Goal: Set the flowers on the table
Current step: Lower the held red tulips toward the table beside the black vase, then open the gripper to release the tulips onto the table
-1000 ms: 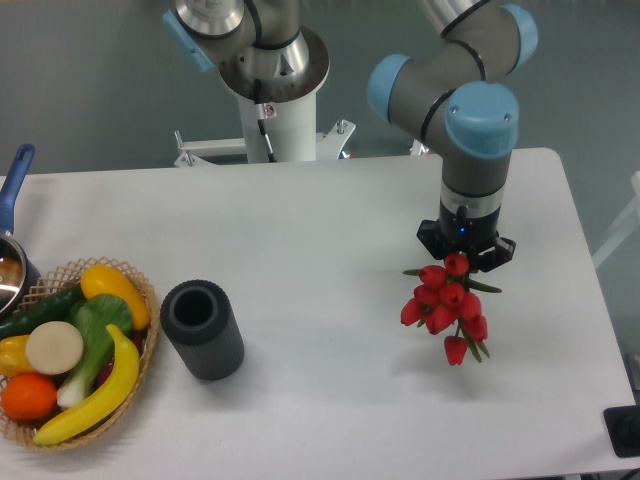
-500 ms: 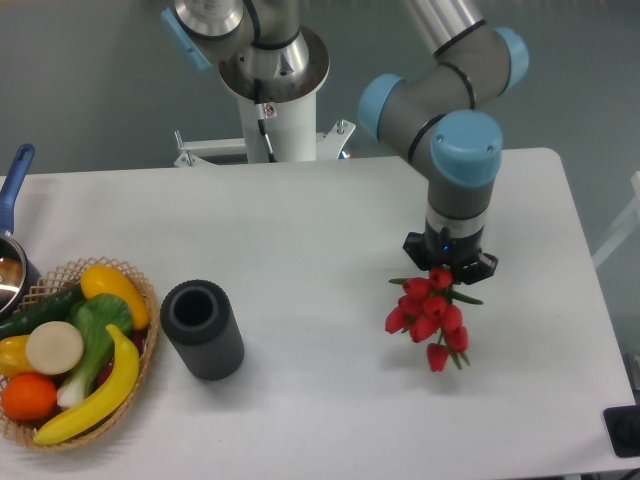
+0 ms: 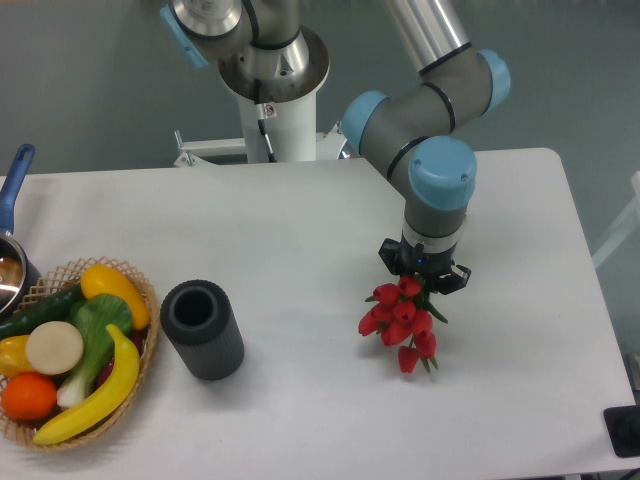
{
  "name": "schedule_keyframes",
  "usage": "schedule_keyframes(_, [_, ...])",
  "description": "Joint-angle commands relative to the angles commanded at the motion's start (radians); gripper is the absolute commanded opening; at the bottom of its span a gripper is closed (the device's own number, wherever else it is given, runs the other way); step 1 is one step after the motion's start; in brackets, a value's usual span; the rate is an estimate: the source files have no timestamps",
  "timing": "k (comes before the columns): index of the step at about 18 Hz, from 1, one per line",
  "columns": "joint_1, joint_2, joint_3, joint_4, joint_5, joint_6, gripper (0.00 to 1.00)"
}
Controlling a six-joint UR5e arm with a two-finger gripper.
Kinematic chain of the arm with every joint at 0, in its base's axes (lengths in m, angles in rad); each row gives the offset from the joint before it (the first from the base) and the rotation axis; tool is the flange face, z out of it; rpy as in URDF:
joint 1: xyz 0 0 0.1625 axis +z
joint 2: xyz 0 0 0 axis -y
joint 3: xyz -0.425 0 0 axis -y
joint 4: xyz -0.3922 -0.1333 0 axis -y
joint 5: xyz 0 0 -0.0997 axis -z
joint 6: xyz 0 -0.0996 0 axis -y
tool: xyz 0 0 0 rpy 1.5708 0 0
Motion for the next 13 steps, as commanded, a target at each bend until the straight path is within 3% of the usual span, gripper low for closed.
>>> schedule_keyframes(13, [0.029, 0.018, 0.0, 0.075, -0.003, 0.011, 1.0])
